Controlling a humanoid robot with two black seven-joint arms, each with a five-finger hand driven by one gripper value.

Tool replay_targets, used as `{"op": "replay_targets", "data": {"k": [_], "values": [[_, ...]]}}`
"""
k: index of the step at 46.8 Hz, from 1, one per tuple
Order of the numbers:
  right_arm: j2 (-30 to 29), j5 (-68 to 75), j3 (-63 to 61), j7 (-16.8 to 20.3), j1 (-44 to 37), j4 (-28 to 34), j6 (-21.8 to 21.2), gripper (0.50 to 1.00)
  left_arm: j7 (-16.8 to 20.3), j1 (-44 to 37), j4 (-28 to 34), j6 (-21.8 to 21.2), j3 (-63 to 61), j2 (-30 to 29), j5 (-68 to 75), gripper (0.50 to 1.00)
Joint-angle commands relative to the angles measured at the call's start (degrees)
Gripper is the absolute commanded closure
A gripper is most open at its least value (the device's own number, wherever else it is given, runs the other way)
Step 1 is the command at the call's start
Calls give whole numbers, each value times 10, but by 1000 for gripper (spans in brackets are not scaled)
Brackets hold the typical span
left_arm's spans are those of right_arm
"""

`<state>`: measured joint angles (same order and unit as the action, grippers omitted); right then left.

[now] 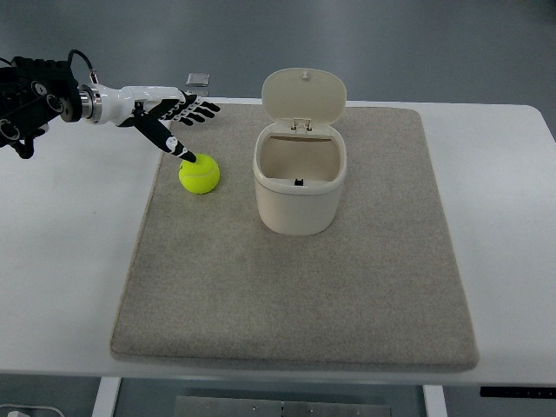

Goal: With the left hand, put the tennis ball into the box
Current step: 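Reach the left hand over the yellow tennis ball, fingers down, then curl the left hand's fingers around the tennis ball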

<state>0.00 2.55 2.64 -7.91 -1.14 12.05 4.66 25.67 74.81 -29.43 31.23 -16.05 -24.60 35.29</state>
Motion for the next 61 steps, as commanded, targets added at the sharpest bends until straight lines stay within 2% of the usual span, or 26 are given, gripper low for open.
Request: {"op": "replay_targets", "data": {"k": [1,11,19,29,50,61], "values": [[0,0,0,0,0,0,0,562,0,3,-17,0,3,-9,24,534],[0,0,0,0,0,0,0,562,1,17,-51,-2,8,-36,63,536],[0,0,0,0,0,0,0,562,1,21,-54,-6,8,-37,65,536],[0,0,0,0,0,0,0,562,1,12,-54,-32,7,-37,65,536],[0,0,0,0,0,0,0,562,1,-6,-56,-42,7,-30,66,536],[0,0,0,0,0,1,0,562,1,-1,-116,-68,1,-39,69,536]]}}
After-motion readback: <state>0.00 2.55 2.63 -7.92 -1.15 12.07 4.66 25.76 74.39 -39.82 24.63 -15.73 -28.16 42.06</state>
